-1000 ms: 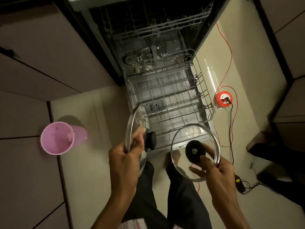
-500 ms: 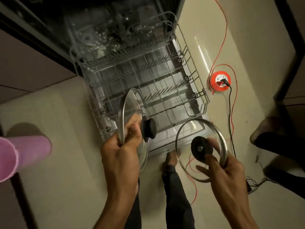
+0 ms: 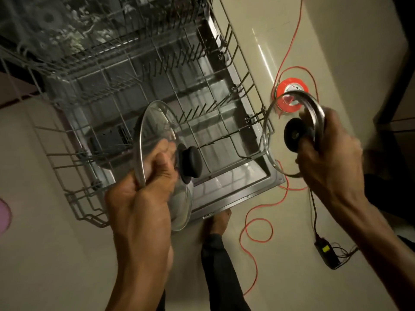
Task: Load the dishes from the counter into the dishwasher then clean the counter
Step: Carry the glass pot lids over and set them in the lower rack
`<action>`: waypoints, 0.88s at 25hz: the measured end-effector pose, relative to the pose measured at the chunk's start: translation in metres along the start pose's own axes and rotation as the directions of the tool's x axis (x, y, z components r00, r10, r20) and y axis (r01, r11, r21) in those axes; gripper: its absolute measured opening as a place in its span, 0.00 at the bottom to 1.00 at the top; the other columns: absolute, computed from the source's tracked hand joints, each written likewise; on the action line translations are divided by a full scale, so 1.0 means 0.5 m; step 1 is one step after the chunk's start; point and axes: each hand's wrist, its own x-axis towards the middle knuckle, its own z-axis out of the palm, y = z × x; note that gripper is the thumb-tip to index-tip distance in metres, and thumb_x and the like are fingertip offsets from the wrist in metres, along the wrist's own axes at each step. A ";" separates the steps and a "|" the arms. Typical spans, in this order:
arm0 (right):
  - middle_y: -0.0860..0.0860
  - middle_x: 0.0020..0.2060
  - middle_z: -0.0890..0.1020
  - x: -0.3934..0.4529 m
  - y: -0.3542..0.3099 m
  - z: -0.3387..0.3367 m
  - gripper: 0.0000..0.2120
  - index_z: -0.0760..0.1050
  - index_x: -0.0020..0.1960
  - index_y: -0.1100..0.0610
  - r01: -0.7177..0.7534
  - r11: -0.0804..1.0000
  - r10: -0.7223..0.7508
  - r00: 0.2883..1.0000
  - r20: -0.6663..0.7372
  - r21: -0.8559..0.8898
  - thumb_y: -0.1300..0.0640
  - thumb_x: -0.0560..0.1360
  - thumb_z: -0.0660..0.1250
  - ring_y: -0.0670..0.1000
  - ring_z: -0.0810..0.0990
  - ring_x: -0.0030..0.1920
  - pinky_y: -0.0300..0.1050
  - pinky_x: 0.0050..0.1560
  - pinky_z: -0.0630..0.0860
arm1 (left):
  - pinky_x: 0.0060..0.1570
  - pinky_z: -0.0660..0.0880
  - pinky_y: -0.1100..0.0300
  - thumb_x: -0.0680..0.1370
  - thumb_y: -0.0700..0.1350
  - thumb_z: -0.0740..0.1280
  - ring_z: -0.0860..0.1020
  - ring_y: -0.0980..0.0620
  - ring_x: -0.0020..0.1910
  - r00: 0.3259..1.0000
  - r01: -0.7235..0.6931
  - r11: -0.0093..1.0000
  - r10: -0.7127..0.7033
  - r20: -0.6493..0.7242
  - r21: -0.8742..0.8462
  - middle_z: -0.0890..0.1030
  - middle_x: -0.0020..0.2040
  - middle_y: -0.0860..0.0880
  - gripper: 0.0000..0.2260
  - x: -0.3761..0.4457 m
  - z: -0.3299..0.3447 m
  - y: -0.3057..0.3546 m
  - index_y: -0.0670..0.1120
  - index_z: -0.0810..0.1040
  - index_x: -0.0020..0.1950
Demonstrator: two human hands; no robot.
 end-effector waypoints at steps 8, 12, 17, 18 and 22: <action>0.55 0.36 0.78 0.099 0.007 0.051 0.19 0.65 0.69 0.59 0.197 0.961 -0.178 0.978 0.109 -0.194 0.61 0.79 0.61 0.51 0.74 0.29 0.49 0.29 0.75 | 0.56 0.76 0.65 0.72 0.47 0.64 0.81 0.55 0.58 1.000 -0.003 0.999 0.005 0.025 -0.044 0.83 0.58 0.50 0.18 0.013 0.026 0.004 0.45 0.79 0.60; 0.54 0.33 0.75 0.121 0.001 0.081 0.19 0.65 0.70 0.61 0.259 0.925 -0.218 0.961 0.170 -0.279 0.62 0.80 0.61 0.54 0.75 0.29 0.57 0.32 0.78 | 0.56 0.76 0.65 0.71 0.46 0.64 0.81 0.55 0.58 1.000 -0.003 0.999 0.004 0.022 -0.050 0.83 0.57 0.50 0.18 0.019 0.031 0.005 0.44 0.79 0.60; 0.49 0.29 0.66 0.131 -0.013 0.106 0.19 0.65 0.69 0.64 0.323 0.885 -0.237 0.933 0.273 -0.335 0.62 0.79 0.60 0.55 0.73 0.29 0.54 0.32 0.76 | 0.56 0.76 0.66 0.71 0.46 0.65 0.81 0.56 0.58 1.000 0.006 0.998 -0.006 0.011 -0.065 0.83 0.58 0.51 0.17 0.022 0.033 -0.001 0.46 0.80 0.59; 0.49 0.29 0.65 0.134 -0.014 0.112 0.19 0.65 0.69 0.64 0.327 0.880 -0.235 0.930 0.283 -0.343 0.62 0.79 0.59 0.55 0.73 0.29 0.54 0.32 0.75 | 0.56 0.76 0.66 0.71 0.46 0.65 0.81 0.55 0.58 1.000 0.006 0.998 -0.005 0.012 -0.065 0.83 0.57 0.51 0.17 0.022 0.033 -0.002 0.46 0.80 0.59; 0.51 0.30 0.68 0.152 -0.021 0.131 0.17 0.65 0.67 0.65 0.331 0.867 -0.225 0.927 0.301 -0.372 0.61 0.80 0.59 0.57 0.75 0.32 0.57 0.36 0.77 | 0.55 0.76 0.66 0.71 0.47 0.65 0.81 0.55 0.57 1.000 0.010 0.997 -0.010 0.008 -0.070 0.84 0.57 0.51 0.17 0.022 0.030 -0.005 0.46 0.80 0.58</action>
